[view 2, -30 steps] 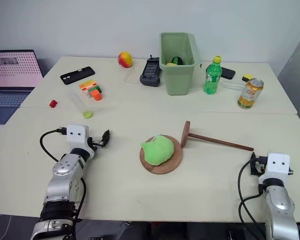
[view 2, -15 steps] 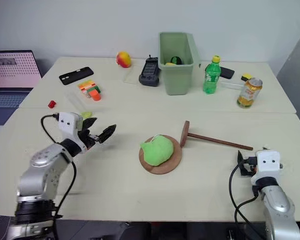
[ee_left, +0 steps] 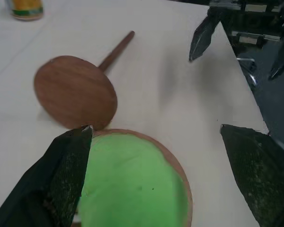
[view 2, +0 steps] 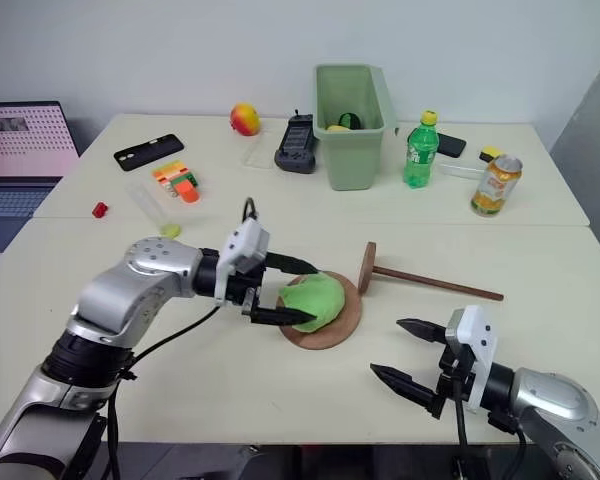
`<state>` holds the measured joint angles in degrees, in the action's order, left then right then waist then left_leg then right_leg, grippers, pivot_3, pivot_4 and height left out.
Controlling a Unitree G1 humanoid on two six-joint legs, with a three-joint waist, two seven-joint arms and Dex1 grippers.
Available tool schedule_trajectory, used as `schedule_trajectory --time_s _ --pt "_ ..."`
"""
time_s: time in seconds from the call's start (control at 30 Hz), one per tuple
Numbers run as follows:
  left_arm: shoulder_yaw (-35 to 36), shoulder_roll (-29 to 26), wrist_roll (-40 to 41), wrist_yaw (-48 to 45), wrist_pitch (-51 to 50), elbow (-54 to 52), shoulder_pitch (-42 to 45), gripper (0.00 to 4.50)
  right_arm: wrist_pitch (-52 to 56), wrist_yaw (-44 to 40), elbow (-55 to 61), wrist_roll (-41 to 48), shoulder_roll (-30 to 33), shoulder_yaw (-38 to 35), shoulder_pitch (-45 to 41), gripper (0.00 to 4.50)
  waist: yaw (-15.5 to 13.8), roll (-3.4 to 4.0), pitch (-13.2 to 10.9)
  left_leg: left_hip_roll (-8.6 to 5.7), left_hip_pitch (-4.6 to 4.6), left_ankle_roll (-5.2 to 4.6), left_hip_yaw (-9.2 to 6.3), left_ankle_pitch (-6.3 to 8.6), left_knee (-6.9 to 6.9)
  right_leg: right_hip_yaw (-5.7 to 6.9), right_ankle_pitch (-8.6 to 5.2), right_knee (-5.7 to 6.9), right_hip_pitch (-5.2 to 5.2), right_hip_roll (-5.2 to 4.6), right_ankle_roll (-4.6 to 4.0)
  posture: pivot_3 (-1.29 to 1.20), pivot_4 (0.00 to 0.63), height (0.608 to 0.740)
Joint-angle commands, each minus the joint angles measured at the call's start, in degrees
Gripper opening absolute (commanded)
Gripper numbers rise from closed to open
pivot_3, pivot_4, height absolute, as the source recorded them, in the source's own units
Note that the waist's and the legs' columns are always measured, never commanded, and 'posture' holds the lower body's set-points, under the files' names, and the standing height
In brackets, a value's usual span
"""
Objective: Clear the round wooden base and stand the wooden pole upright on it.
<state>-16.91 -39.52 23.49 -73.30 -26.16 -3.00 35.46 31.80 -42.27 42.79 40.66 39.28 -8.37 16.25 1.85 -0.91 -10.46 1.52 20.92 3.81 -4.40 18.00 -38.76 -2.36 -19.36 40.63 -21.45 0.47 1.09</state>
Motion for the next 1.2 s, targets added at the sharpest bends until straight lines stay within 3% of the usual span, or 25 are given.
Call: schedule_trajectory --time_s 0.03,0.13,0.17,0.2,0.33,0.53,0.63,0.8,0.9,1.0,1.2 --pt "-3.6 2.2 -7.8 -0.8 11.2 7.2 1.3 4.5 -3.7 0.2 0.8 -2.5 -1.6 0.3 3.2 4.43 -0.1 -0.06 0.0 0.0 0.0 0.0 0.0 0.0 0.0 0.0 0.0 0.0 0.0 0.0 0.0 0.0 0.15 0.74" --pt "-4.8 4.1 -12.4 -0.4 19.1 12.6 1.8 4.5 -6.3 -0.4 0.2 -4.5 -2.6 0.2 6.3 4.43 -0.4 -0.06 0.0 -0.03 -0.03 -0.01 -0.01 0.01 -0.03 0.01 0.0 0.03 0.05 -0.03 0.0 0.0 0.15 0.74" --pt "-4.4 4.8 -12.8 -0.3 20.3 13.6 2.1 4.12 -6.9 -0.4 0.0 -4.8 -2.9 0.2 6.8 4.5 -0.5 -0.09 -0.1 -0.04 -0.03 -0.01 -0.03 0.01 -0.03 0.02 0.0 0.02 0.06 -0.03 0.0 0.0 0.15 0.74" --pt "-4.1 5.2 -13.0 -0.7 21.3 14.4 2.2 4.1 -7.6 -0.4 -0.2 -5.3 -3.2 0.3 7.1 4.5 -0.4 -0.1 -0.1 -0.05 -0.01 -0.01 -0.02 0.01 -0.04 0.02 0.0 0.0 0.05 -0.04 0.0 0.0 0.15 0.74" --pt "-3.9 6.3 -15.1 -1.3 25.2 17.7 2.4 3.16 -9.1 -0.5 -1.1 -6.5 -4.0 0.9 6.9 4.5 -0.3 -0.1 -0.1 -0.04 -0.04 -0.01 0.0 0.01 -0.04 -0.01 0.0 0.04 0.05 -0.05 0.0 0.0 0.15 0.74" --pt "-3.0 7.3 -15.5 -1.0 26.7 18.2 1.5 2.16 -8.8 -0.5 -1.1 -6.8 -3.8 1.4 5.2 4.5 -0.3 -0.1 -0.1 -0.03 -0.05 -0.01 -0.03 0.01 -0.05 0.01 0.0 0.08 0.06 -0.04 0.0 0.0 0.15 0.74" --pt "-1.9 7.1 -14.5 -0.6 23.9 15.5 1.1 1.53 -8.3 -0.5 -1.4 -6.6 -3.5 1.4 4.0 4.5 -0.3 -0.1 -0.1 -0.03 -0.04 -0.01 -0.04 0.01 -0.05 0.03 0.0 0.07 0.06 -0.04 0.0 0.0 0.15 0.74" --pt "2.4 4.0 -9.5 -1.4 11.2 9.7 2.3 1.53 -7.0 -0.3 -1.6 -5.4 -2.6 0.6 1.1 4.5 -0.2 -0.11 -0.1 -0.02 -0.04 -0.01 -0.04 0.01 -0.05 0.02 0.0 0.1 0.05 -0.04 0.0 0.0 0.15 0.74" --pt "7.9 5.4 -10.4 7.7 9.8 15.0 6.6 1.53 -6.0 0.5 -1.4 -4.4 -2.2 -0.1 -1.0 4.5 -0.2 -0.13 -0.1 0.0 -0.04 -0.01 -0.08 0.01 -0.05 0.05 0.0 0.12 0.02 -0.02 0.0 0.0 0.15 0.74" --pt "13.9 9.9 -14.7 26.6 15.2 27.3 12.1 1.53 -4.4 1.9 -0.9 -3.2 -2.3 -0.4 -3.4 4.5 -0.5 -0.16 -0.1 -0.04 -0.03 -0.01 -0.14 0.01 -0.1 0.12 0.0 0.12 0.06 -0.04 0.0 0.0 0.15 0.74" --pt "15.6 16.1 -22.2 46.8 26.1 46.8 16.6 1.53 -1.8 3.3 -0.7 -1.6 -1.6 -0.7 -6.3 4.5 -0.4 -0.19 -0.1 -0.06 0.04 -0.04 -0.14 0.02 -0.05 0.04 0.0 -0.09 0.03 -0.13 0.01 0.0 0.15 0.74"
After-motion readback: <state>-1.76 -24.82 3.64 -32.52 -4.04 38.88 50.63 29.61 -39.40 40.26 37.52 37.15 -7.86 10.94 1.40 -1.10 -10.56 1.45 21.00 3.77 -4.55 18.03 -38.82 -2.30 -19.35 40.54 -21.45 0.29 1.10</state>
